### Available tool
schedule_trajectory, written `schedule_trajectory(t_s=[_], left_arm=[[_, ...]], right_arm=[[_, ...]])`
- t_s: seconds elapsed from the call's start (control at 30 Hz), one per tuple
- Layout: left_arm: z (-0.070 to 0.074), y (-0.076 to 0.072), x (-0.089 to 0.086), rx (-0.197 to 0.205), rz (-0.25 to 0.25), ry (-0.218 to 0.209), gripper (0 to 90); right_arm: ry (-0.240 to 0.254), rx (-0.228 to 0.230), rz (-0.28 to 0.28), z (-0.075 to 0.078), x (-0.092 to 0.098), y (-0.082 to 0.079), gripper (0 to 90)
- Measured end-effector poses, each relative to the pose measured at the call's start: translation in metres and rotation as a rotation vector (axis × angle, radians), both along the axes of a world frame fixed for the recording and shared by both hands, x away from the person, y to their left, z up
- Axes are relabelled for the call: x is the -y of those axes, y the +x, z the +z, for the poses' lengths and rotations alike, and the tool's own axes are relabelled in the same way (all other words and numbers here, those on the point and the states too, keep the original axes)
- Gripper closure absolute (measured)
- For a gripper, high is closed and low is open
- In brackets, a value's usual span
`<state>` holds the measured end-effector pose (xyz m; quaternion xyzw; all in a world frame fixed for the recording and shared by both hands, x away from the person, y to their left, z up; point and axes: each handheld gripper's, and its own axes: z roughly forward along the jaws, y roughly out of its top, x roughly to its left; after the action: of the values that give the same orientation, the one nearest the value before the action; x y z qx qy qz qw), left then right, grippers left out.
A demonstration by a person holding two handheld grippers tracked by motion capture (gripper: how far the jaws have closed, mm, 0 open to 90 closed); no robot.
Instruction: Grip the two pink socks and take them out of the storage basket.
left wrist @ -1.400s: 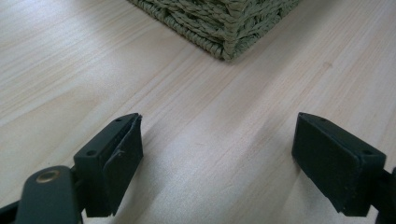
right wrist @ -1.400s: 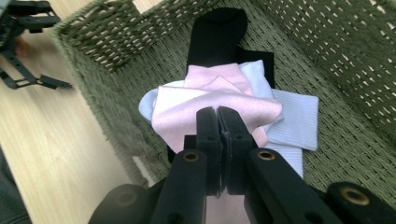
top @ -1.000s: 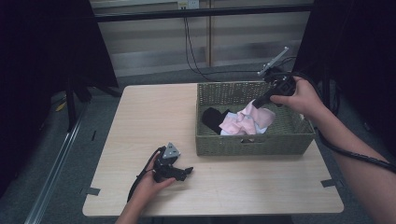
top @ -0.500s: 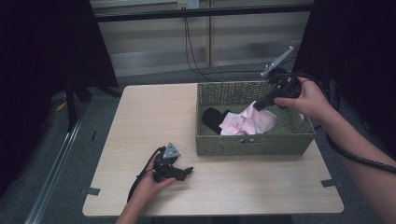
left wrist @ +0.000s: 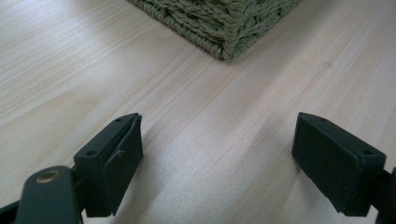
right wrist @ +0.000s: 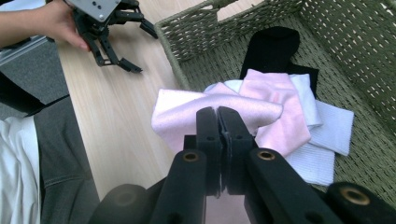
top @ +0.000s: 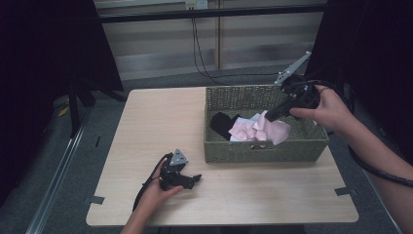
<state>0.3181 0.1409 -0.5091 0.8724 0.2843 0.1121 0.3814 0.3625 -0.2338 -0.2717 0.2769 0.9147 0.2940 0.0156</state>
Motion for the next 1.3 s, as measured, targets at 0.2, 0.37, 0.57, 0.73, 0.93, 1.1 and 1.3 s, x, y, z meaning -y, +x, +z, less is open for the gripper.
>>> schedule_trajectory(t_s=[0.2, 0.37, 0.57, 0.73, 0.93, 1.1, 1.3], left_arm=[[0.0, 0.0, 0.0, 0.001, -0.001, 0.001, 15.9], [0.0, 0.0, 0.0, 0.001, -0.001, 0.001, 15.9], [0.0, 0.0, 0.0, 0.001, -0.001, 0.001, 15.9], [0.0, 0.0, 0.0, -0.002, 0.001, -0.003, 15.9], [0.0, 0.0, 0.0, -0.002, -0.007, 0.008, 15.9], [0.0, 0.0, 0.0, -0.002, -0.007, 0.008, 15.9], [0.0, 0.0, 0.0, -0.002, -0.007, 0.008, 15.9]], right_arm=[[0.009, 0.0, 0.031, -0.002, -0.002, -0.011, 87.6], [0.013, -0.013, 0.059, -0.008, -0.007, -0.019, 87.6], [0.015, -0.023, 0.117, -0.018, -0.02, -0.032, 87.4], [0.015, -0.027, 0.148, -0.024, -0.027, -0.038, 87.3], [0.017, -0.048, 0.177, -0.038, -0.033, -0.043, 87.1], [0.013, -0.058, 0.19, -0.051, -0.037, -0.044, 86.6], [-0.014, -0.08, 0.195, -0.064, -0.042, -0.045, 86.1]])
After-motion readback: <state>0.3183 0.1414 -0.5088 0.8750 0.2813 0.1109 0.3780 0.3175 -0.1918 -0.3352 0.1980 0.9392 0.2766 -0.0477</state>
